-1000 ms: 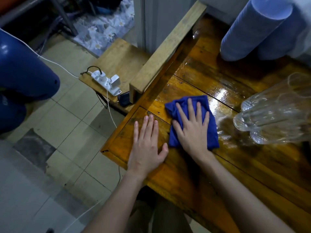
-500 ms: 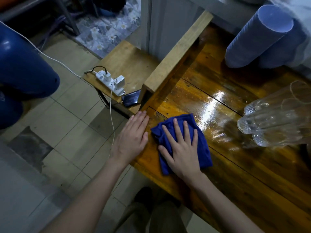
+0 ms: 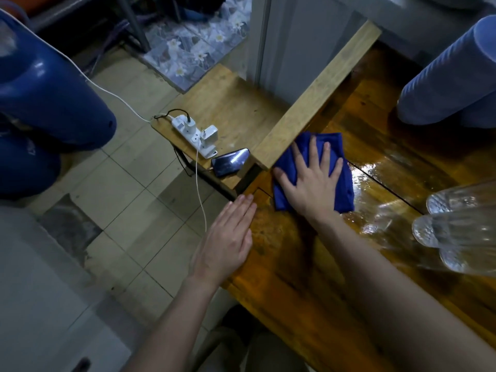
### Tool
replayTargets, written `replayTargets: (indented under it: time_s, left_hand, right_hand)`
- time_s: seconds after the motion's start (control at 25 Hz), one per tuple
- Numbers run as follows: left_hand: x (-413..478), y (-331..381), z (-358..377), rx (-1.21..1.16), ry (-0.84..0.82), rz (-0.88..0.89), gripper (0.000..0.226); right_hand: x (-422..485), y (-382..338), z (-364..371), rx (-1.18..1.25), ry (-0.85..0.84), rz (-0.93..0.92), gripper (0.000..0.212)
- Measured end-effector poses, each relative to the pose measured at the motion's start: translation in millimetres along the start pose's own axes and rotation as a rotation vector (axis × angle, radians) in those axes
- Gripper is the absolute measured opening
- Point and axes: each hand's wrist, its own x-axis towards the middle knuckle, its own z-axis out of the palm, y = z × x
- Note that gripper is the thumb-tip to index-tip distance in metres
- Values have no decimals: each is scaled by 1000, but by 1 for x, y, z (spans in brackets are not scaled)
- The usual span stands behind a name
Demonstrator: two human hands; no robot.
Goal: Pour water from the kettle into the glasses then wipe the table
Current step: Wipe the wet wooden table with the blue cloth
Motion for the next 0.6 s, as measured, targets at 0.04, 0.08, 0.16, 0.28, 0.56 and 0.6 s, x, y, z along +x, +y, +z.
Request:
replayTargets:
  time_s: [0.04, 0.08, 0.16, 0.28, 0.56, 0.6]
  left_hand:
    - [0, -1, 0, -5, 4, 0, 49]
    - [0, -1, 1, -8, 10, 0, 48]
    - [-1, -1, 1, -14, 23, -2, 48]
    - [-2, 0, 2, -36, 27, -10, 47]
    - [0, 1, 1, -42, 18, -19, 49]
    - [0, 1, 1, -34, 17, -20, 49]
  right_hand:
    - [14, 2, -2, -4, -3, 10, 73]
    - [26, 4, -3, -13, -5, 15, 72]
    - [42, 7, -3, -32, -13, 12, 70]
    - [45, 9, -2, -57, -23, 2, 64]
    - [8, 3, -1, -66, -13, -83, 59]
    - [-4, 0, 1, -62, -15, -93, 59]
